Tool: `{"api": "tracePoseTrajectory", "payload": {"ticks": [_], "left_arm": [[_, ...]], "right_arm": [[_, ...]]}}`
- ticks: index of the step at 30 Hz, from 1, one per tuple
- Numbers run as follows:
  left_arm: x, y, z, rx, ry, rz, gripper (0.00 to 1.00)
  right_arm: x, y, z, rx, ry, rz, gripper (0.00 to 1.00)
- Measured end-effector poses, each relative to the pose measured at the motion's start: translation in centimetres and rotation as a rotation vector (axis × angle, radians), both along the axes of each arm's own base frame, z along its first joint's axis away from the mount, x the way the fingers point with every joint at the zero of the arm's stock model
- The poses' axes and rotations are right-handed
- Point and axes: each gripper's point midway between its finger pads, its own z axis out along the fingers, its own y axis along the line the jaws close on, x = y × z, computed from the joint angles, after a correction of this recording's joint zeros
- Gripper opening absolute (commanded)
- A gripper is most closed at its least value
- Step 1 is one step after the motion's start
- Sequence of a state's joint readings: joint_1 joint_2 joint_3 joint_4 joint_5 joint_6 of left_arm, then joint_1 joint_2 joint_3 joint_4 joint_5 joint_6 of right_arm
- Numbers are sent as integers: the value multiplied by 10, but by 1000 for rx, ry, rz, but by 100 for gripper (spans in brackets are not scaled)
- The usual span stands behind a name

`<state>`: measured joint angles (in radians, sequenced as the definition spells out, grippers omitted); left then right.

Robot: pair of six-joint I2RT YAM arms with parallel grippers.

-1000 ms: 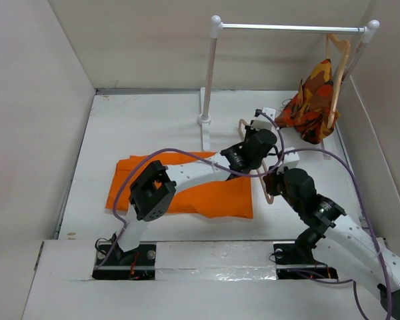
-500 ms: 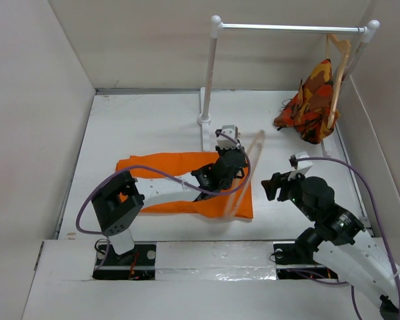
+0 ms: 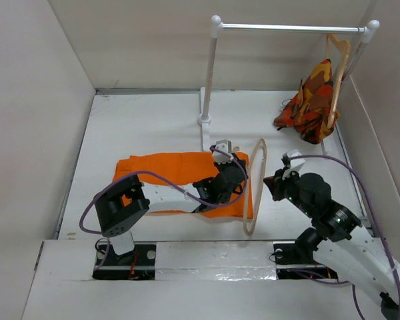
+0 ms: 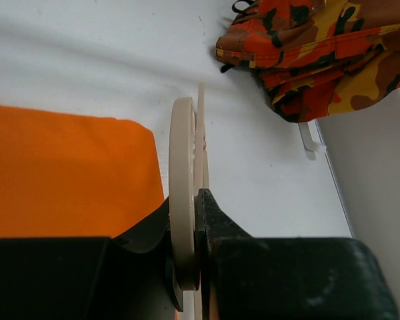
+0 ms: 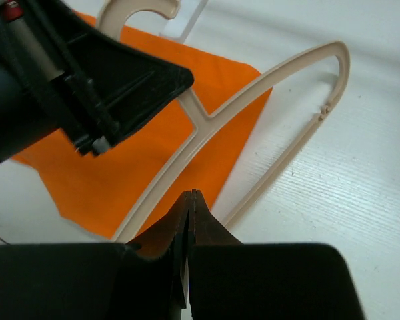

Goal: Place the trousers on the hanger

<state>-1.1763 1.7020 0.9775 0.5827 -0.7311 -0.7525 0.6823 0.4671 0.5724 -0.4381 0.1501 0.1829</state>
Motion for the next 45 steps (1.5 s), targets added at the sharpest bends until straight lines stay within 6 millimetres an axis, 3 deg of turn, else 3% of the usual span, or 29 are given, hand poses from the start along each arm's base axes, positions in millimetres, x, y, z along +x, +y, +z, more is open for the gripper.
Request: {"api": "tracePoseTrajectory", "payload": {"ticks": [6, 10, 12, 17, 28, 30, 33, 34, 38, 42, 45], "left_arm": [[-19, 4, -14, -45, 14, 48, 0], [-16, 13, -26, -55, 26, 104, 0], [-14, 16, -32, -60, 33, 126, 0], [-12, 22, -42, -69, 45, 154, 0], [-9, 28, -55, -79, 55, 169, 0], [-7, 31, -57, -75, 56, 174, 0], [-9, 39, -61, -72, 38, 168, 0], [-9, 42, -64, -64, 35, 169, 0], [-6, 51, -66, -49, 23, 178, 0], [-4, 65, -53, -45, -15, 190, 0], [-3, 75, -42, -37, -42, 198, 0]], "right_arm": [[22, 13, -50, -94, 120, -6, 0], [37, 11, -81, -115, 187, -34, 41], [43, 8, -93, -113, 207, -45, 47], [47, 12, -123, -83, 253, -21, 55], [51, 33, -169, -52, 353, 56, 57], [53, 37, -169, -23, 335, 60, 42], [52, 40, -168, 19, 324, 79, 7], [51, 38, -170, 30, 330, 73, 3], [48, 30, -158, 82, 306, 57, 0], [47, 18, -116, 132, 195, 34, 0], [44, -1, -91, 143, 116, -22, 0]]}}
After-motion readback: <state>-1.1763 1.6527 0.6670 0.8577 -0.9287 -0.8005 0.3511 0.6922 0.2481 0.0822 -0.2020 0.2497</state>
